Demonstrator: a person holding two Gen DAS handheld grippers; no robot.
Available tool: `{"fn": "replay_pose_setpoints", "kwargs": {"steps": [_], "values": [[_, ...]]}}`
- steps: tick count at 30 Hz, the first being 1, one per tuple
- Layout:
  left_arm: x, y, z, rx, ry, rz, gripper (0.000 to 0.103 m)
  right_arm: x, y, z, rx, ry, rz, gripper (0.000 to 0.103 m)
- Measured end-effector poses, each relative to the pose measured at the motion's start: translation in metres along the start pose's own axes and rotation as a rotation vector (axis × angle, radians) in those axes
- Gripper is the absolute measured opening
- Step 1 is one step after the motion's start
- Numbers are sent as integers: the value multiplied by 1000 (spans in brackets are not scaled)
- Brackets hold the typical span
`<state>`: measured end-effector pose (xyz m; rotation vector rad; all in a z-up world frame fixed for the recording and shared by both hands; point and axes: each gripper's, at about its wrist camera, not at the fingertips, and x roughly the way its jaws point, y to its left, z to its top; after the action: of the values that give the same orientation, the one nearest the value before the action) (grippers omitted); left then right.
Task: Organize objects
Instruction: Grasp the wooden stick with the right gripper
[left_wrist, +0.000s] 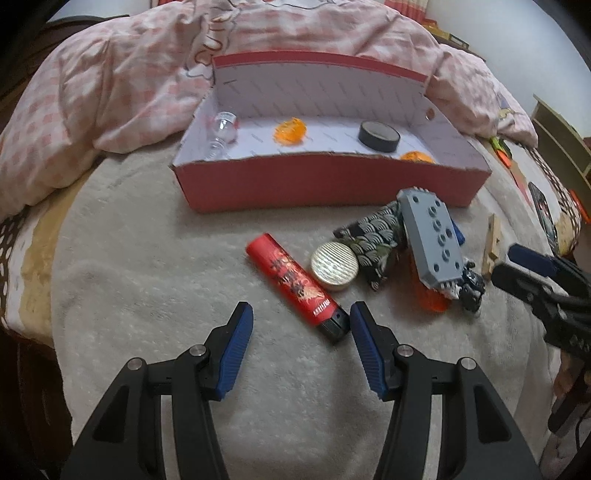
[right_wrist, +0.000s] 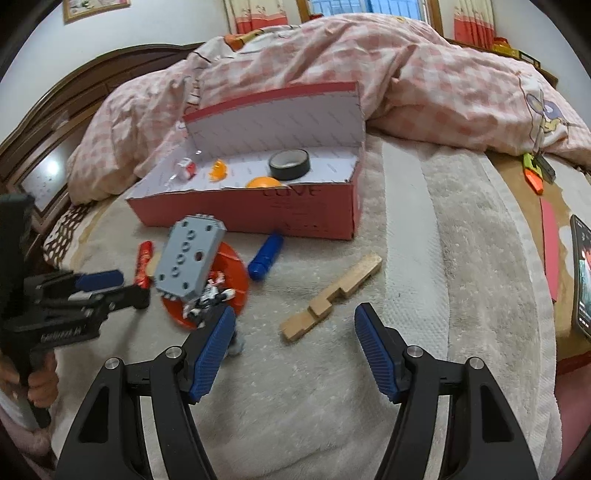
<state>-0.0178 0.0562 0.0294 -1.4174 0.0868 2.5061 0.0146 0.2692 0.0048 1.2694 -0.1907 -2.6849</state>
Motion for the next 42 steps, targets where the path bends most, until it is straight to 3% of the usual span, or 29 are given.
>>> {"fn": "replay_pose_setpoints", "kwargs": {"steps": [6, 10, 16, 22, 24, 29, 34, 37, 42], "values": [[0, -5, -2, 2, 9, -36, 55, 17, -7, 9, 27, 17, -57, 66], [-2, -8, -2, 18, -6, -34, 55, 22, -8, 9, 15, 10, -117, 39], [2, -2, -5, 14, 9, 18, 55, 13, -7, 4, 13, -12, -82, 20], [-1, 15, -12, 25, -1, 122, 55, 12, 13, -1, -61, -2, -29, 16], [-3, 25, -14, -5, -1, 114, 56, 18, 16, -2, -69, 12, -31, 16], [-5, 47, -12, -54, -13, 205, 57, 20, 10, -4, -50, 19, -15, 16], [-2, 64, -7, -114, -17, 227, 56, 21, 9, -5, -44, 14, -7, 16], [-4, 66, -6, -141, -17, 183, 56, 21, 8, -5, -43, 11, -4, 17], [-4, 63, 0, -287, 21, -5, 59, 20, 7, -7, -37, -3, 6, 17]]}}
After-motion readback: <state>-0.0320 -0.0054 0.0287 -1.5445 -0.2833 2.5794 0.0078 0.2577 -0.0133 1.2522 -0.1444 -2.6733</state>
